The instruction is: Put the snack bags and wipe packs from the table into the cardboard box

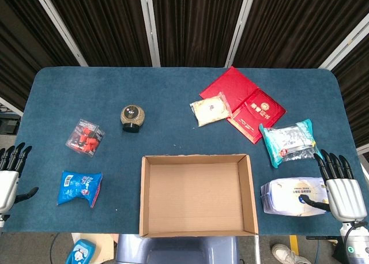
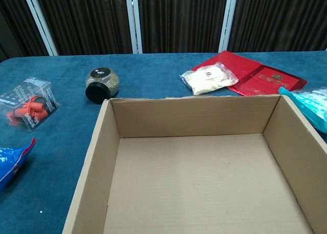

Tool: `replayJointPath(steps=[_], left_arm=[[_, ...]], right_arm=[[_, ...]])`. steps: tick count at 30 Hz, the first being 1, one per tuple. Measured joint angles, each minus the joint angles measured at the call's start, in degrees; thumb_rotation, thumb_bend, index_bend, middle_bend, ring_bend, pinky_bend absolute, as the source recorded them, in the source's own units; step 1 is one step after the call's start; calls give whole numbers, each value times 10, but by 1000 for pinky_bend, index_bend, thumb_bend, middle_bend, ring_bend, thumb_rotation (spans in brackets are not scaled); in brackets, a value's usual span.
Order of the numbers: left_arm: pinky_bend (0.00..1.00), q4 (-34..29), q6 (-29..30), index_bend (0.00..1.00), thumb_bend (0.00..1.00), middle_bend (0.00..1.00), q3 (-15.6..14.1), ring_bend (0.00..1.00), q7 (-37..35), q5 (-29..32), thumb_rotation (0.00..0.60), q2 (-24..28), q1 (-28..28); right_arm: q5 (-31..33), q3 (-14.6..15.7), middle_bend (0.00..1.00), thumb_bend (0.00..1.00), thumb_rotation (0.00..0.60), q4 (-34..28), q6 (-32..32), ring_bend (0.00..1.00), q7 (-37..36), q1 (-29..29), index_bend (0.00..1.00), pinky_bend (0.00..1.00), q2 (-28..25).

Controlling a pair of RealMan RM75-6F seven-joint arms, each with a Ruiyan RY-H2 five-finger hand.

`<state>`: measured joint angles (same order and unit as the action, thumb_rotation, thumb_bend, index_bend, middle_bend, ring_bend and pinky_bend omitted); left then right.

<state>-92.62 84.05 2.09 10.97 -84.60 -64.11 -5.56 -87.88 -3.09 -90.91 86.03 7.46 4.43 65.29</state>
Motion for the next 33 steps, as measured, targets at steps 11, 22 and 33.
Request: replayJointPath(steps=[11,22,33], left_arm=[[0,-1,1,0,0,0,-2,0,5,-3,600,0,0],[0,-2,-6,0,0,0,-3,0,3,1,600,0,-2],[65,-13,-21,17,0,0,-10,9,21,3,600,4,-3]], right_arm=[[2,0,0,27,600,-3,-3,0,-5,1,0,0,-3],[5,0,0,27,600,-4,-7,0,-1,1,0,0,-2],[5,1,0,27,600,-5,-8,0,-3,0,0,0,-6]])
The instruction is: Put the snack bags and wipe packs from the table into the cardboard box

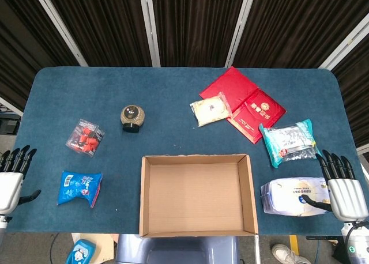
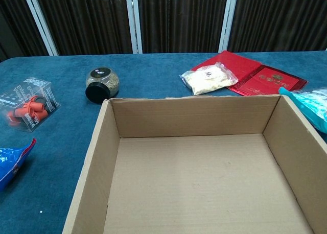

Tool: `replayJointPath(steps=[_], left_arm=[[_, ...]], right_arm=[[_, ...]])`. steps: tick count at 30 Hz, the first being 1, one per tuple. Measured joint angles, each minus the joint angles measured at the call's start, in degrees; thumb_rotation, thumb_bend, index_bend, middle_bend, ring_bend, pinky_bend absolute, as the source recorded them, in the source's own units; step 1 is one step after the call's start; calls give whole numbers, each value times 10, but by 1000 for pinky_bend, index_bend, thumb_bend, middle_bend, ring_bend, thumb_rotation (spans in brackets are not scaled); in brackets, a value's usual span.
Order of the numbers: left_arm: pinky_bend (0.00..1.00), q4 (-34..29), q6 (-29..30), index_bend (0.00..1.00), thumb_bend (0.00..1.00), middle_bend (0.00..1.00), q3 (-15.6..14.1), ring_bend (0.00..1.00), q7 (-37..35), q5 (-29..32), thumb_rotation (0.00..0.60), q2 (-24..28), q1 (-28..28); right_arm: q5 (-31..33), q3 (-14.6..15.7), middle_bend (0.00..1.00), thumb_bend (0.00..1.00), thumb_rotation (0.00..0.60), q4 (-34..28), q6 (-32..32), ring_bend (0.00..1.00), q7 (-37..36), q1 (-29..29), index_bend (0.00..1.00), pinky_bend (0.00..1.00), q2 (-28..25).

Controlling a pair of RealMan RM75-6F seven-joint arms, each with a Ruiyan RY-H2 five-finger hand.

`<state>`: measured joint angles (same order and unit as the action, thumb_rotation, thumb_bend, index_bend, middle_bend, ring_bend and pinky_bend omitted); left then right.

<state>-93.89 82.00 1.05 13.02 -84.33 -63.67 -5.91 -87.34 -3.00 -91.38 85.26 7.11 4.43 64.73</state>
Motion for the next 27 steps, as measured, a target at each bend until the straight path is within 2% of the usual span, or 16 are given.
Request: replayJointPath(steps=[5,10,17,23,27], left_arm=[[141,-22,-31,127,0,4,-7,80,18,10,600,8,-7],[210,-50,-81,212,22,73,-14,161,51,31,600,10,-23],[225,-80,-153,227,32,99,-13,183,124,98,600,-15,-58],[225,-82,-184,248,35,112,-10,184,180,152,600,-51,-82],[231,-76,-194,269,75,131,-9,187,213,182,600,-74,-94]], right_arm=[[-1,1,0,27,600,-1,-1,0,3,0,0,0,1],[0,1,0,27,600,-2,-3,0,2,1,0,0,1],[-1,1,0,26,600,-2,-4,0,-2,2,0,0,-1],[-3,2,0,27,600,-1,-4,0,-3,2,0,0,-1],[-3,2,0,27,600,-1,-4,0,-5,2,0,0,-1]])
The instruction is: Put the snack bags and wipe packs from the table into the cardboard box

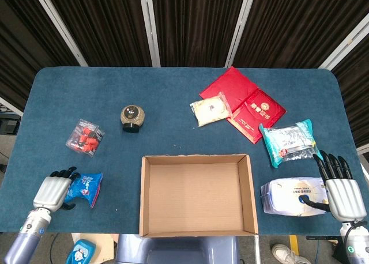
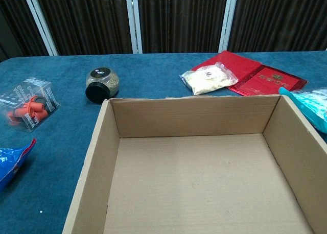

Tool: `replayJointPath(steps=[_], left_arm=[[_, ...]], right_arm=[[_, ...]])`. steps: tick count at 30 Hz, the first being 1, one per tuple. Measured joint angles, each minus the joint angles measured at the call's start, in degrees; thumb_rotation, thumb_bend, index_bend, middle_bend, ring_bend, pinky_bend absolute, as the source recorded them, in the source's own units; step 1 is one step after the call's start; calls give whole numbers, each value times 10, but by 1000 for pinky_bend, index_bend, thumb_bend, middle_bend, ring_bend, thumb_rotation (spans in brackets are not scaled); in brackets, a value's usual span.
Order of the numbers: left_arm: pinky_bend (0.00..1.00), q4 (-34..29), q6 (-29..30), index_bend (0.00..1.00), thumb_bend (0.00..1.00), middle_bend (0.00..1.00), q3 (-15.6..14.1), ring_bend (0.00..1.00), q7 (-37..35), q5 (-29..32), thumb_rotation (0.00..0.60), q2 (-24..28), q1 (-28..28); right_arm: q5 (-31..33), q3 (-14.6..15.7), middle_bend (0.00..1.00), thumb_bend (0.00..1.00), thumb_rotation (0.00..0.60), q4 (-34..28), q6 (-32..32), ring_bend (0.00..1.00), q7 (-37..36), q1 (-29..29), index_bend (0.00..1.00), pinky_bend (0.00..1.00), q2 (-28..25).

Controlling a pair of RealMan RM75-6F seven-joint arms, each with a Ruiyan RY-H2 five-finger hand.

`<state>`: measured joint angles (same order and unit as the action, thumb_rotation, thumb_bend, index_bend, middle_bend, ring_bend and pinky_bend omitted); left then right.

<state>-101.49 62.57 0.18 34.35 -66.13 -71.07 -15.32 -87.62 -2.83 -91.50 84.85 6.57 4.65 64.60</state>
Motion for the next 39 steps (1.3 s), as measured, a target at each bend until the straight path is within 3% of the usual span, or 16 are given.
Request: replayJointPath(steps=[4,6,10,13,18,28,34,39], left_arm=[[233,11,-2,281,113,146,2,189,18,19,600,-19,-9],[261,19,-3,324,193,184,3,217,24,27,600,-28,-13],[412,36,-5,590,487,427,6,419,31,39,600,-48,-19],[480,46,5,713,573,535,7,515,37,36,600,-62,-22],[526,56,35,793,607,606,7,576,38,-5,600,-74,-23],[527,19,90,797,612,609,18,580,6,-83,600,-52,-26],[526,-52,113,797,607,609,45,579,-3,-122,600,-14,-40],[523,-108,115,797,591,609,87,579,-4,-141,600,9,-72]], right_arm=[[1,0,0,27,600,-1,-2,0,-2,0,0,0,-1],[0,0,0,27,600,-1,-2,0,-2,0,0,0,-1],[2,0,0,27,600,-1,-3,0,-1,0,0,0,-1],[3,0,0,27,600,-2,-3,0,-1,0,0,0,-1],[4,1,0,27,600,-4,-4,0,-2,0,0,0,-2],[4,1,0,26,600,-5,-3,0,-4,-1,0,0,-3],[4,1,0,27,600,-6,-3,0,-2,-1,0,0,-2],[5,0,0,26,600,-6,-3,0,-1,-1,0,0,-2]])
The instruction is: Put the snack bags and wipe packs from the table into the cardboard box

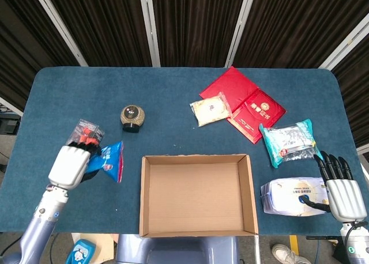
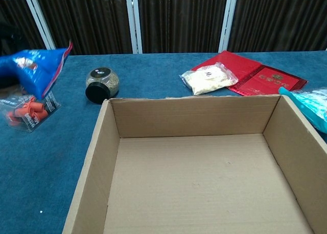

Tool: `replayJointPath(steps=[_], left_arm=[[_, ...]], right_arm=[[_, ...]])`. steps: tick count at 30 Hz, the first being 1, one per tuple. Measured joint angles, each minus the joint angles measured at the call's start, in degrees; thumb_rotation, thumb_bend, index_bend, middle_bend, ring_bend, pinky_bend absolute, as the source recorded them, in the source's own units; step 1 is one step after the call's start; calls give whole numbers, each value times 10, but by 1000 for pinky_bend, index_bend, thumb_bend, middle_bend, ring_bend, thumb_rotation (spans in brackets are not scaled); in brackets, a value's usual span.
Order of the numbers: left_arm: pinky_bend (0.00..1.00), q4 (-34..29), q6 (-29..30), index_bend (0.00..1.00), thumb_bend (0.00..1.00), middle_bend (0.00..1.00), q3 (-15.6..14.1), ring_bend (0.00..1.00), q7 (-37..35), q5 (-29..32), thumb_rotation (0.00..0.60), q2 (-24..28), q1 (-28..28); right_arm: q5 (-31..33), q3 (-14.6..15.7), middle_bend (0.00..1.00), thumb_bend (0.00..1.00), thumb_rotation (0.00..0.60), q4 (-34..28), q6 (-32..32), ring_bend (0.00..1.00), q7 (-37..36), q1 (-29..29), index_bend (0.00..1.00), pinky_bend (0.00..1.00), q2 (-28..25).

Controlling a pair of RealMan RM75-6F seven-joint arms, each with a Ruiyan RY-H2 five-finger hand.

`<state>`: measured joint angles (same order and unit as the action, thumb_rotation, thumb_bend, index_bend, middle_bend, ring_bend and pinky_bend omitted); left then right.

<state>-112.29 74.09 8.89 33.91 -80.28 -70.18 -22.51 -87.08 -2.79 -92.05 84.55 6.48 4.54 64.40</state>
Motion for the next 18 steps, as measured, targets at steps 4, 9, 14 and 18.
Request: replayJointPath(steps=[4,9,14,18], left_arm=[[522,-17,-24,797,582,608,26,579,8,10,600,-5,-35],[520,-14,-67,791,547,599,41,574,27,29,600,-48,-82],[513,-1,-98,725,454,539,44,531,43,49,600,-115,-120],[490,14,-110,592,328,364,40,458,55,61,600,-170,-142]], right_arm=[[0,0,0,27,600,0,0,0,0,0,0,0,0],[3,-1,0,27,600,0,-1,0,-2,0,0,0,-1],[4,-2,0,27,600,0,-1,0,-5,0,0,0,-2],[5,-2,0,27,600,0,-2,0,-7,0,0,0,-3]])
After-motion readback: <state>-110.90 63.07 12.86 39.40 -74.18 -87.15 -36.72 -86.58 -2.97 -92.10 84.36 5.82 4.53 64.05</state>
